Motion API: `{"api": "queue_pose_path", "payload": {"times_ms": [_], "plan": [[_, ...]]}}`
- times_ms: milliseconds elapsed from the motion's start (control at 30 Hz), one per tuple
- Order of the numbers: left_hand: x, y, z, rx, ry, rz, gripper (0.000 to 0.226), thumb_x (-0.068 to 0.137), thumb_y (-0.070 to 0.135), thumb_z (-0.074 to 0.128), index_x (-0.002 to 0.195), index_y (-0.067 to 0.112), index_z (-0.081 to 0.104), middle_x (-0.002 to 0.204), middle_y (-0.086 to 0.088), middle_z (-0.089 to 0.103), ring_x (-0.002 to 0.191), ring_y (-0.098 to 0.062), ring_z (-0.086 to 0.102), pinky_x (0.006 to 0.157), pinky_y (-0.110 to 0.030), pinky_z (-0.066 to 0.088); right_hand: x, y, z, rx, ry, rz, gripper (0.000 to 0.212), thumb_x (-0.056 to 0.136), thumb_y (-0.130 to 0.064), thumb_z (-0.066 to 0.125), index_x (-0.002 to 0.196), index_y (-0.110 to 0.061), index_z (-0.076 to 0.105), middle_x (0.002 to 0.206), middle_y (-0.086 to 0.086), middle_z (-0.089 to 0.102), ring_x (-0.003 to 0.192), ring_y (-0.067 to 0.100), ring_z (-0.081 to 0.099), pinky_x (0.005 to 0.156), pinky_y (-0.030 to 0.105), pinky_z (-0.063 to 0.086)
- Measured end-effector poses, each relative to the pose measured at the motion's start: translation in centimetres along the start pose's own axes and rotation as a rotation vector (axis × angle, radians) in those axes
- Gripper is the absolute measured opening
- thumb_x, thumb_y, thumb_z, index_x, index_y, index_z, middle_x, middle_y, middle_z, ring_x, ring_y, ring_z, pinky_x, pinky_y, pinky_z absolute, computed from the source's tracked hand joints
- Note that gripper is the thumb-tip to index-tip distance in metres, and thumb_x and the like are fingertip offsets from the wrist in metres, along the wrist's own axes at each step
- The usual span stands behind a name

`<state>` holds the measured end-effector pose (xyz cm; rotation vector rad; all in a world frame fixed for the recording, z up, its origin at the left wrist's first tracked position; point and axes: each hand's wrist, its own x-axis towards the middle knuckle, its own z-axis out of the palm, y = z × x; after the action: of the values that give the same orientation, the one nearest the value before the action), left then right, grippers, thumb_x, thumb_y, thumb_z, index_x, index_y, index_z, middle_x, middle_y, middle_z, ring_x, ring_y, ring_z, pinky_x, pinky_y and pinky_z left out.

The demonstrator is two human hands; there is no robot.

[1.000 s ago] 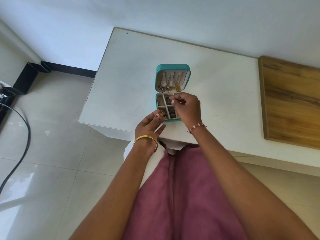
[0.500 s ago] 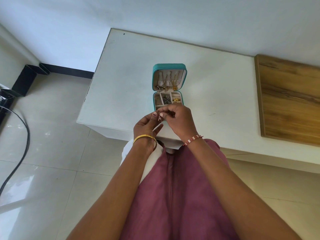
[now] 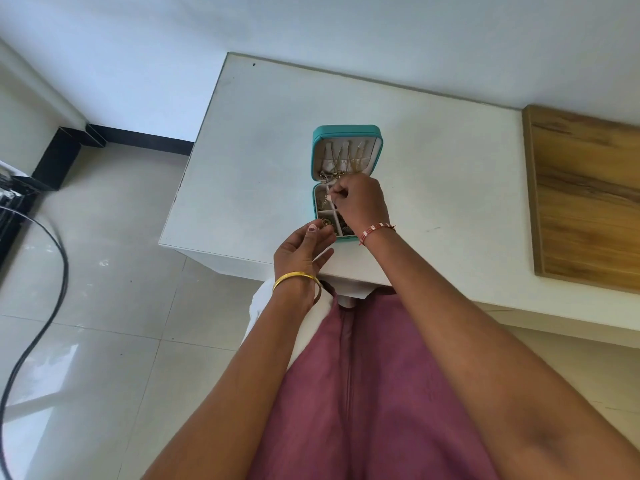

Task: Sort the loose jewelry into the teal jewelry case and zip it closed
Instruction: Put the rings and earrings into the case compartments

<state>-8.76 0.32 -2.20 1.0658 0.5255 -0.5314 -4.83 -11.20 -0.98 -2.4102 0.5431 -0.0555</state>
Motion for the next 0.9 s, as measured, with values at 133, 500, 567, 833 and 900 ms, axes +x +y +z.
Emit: {"api": "queue_pose_path", "payload": {"times_ms": [133, 500, 567, 833, 900], "plan": [[0.0, -0.1, -0.1, 0.015, 0.027, 0.004, 0.012, 0.091, 0.013, 0.053, 0.091, 0.011, 0.065, 0.077, -0.001, 0.071, 0.072, -0.011, 0.068, 0.068, -0.026, 0.055, -0.5, 0.8, -0.2, 0.051, 0.035, 0.009, 0.018, 0.087, -0.01, 0.058, 0.099, -0.005, 0.071, 0.104, 0.014, 0.07, 0.095, 0.027, 0.064, 0.084, 0.033, 0.051], [0.4, -0.5, 0.0, 0.73, 0.306, 0.462, 0.024, 0.088, 0.008, 0.055, 0.11, 0.009, 0.064, 0.109, -0.01, 0.065, 0.089, -0.013, 0.058, 0.073, 0.003, 0.035, -5.1, 6.5, -0.7, 0.189, 0.246, 0.334, 0.022, 0.087, -0.01, 0.057, 0.106, -0.002, 0.065, 0.101, 0.017, 0.066, 0.08, 0.016, 0.053, 0.062, 0.01, 0.028], [0.6, -0.5, 0.3, 0.841, 0.262, 0.378, 0.03, 0.089, 0.012, 0.055, 0.119, 0.01, 0.059, 0.117, -0.01, 0.063, 0.098, -0.015, 0.059, 0.081, -0.006, 0.036, -5.1, 6.3, -0.5, 0.222, 0.229, 0.321, 0.02, 0.089, -0.01, 0.054, 0.102, 0.0, 0.066, 0.1, 0.017, 0.068, 0.084, 0.02, 0.059, 0.062, 0.01, 0.031], [0.2, -0.2, 1.3, 0.931, 0.198, 0.322, 0.03, 0.087, 0.007, 0.057, 0.116, 0.012, 0.064, 0.112, -0.011, 0.067, 0.095, -0.023, 0.065, 0.095, -0.032, 0.048, -5.5, 6.2, 0.0, 0.351, 0.197, 0.349, 0.013, 0.085, -0.01, 0.061, 0.091, 0.0, 0.065, 0.088, 0.019, 0.07, 0.073, 0.025, 0.063, 0.071, 0.033, 0.055], [0.2, -0.3, 1.4, 0.95, 0.181, 0.324, 0.03, 0.087, 0.007, 0.057, 0.116, 0.013, 0.064, 0.112, -0.011, 0.068, 0.097, -0.022, 0.064, 0.096, -0.031, 0.047, -5.6, 6.5, -0.2, 0.366, 0.207, 0.379, 0.01, 0.082, -0.009, 0.061, 0.084, -0.001, 0.066, 0.083, 0.018, 0.07, 0.073, 0.029, 0.065, 0.072, 0.036, 0.055]]}}
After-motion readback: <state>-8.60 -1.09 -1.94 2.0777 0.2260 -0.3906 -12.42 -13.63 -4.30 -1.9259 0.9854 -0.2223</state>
